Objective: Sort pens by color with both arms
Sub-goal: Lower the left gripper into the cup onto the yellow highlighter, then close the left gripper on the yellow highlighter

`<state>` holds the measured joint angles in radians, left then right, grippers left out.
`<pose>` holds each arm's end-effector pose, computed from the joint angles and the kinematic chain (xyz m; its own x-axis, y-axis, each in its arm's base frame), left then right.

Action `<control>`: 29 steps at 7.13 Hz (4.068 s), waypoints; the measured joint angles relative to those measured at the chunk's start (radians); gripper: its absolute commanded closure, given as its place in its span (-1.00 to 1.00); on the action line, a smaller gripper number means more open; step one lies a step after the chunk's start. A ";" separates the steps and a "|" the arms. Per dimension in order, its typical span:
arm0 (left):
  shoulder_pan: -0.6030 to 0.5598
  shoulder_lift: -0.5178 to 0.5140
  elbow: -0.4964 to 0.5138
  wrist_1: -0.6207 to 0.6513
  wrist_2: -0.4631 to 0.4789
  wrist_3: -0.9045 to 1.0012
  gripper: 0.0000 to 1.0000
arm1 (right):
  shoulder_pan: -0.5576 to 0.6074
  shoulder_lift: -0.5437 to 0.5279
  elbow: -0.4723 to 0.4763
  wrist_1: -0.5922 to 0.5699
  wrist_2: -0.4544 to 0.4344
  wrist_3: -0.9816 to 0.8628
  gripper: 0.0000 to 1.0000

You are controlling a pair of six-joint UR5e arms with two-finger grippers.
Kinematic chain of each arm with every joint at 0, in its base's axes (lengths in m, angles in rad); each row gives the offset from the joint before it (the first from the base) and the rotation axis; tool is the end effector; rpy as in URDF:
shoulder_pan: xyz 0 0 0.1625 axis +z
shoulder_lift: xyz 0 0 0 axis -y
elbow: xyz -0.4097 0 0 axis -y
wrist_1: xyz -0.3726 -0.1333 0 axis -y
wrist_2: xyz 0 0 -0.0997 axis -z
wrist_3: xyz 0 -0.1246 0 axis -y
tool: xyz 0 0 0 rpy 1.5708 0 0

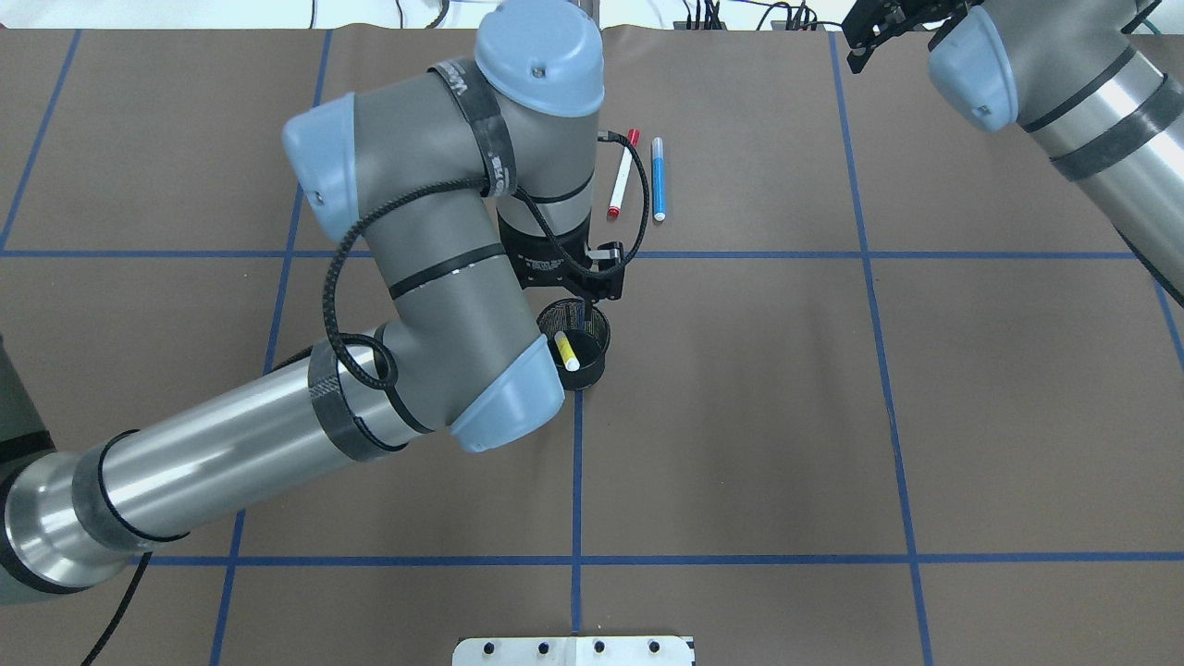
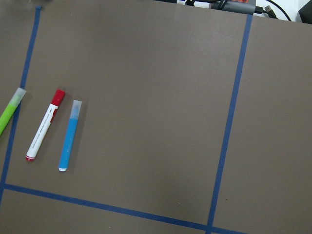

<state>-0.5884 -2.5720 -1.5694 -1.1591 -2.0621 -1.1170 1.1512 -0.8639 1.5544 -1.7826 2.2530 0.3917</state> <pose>0.5328 -0.4451 0.1060 0.7411 -0.0298 -0.6707 -0.0592 0.9922 -0.1096 -0.2296 -0.6491 0.2766 0.6839 -0.2280 0.6931 0.1088 0.9712 0.2121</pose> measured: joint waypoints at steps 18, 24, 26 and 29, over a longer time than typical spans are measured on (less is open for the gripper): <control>0.076 -0.008 0.158 -0.149 0.026 -0.030 0.53 | -0.004 -0.021 0.023 -0.001 -0.023 -0.011 -1.00; 0.065 -0.017 0.148 -0.148 0.030 -0.020 0.21 | -0.007 -0.015 0.017 0.000 -0.022 -0.013 -1.00; 0.056 -0.021 0.148 -0.148 0.031 -0.018 0.21 | -0.008 -0.014 0.017 0.000 -0.022 -0.013 -1.00; 0.046 -0.028 0.147 -0.148 0.031 -0.017 0.21 | -0.009 -0.014 0.019 -0.001 -0.022 -0.013 -1.00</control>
<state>-0.5426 -2.6001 -1.4220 -1.3070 -2.0313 -1.1336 1.1423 -0.8775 1.5731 -1.7834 2.2312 0.3789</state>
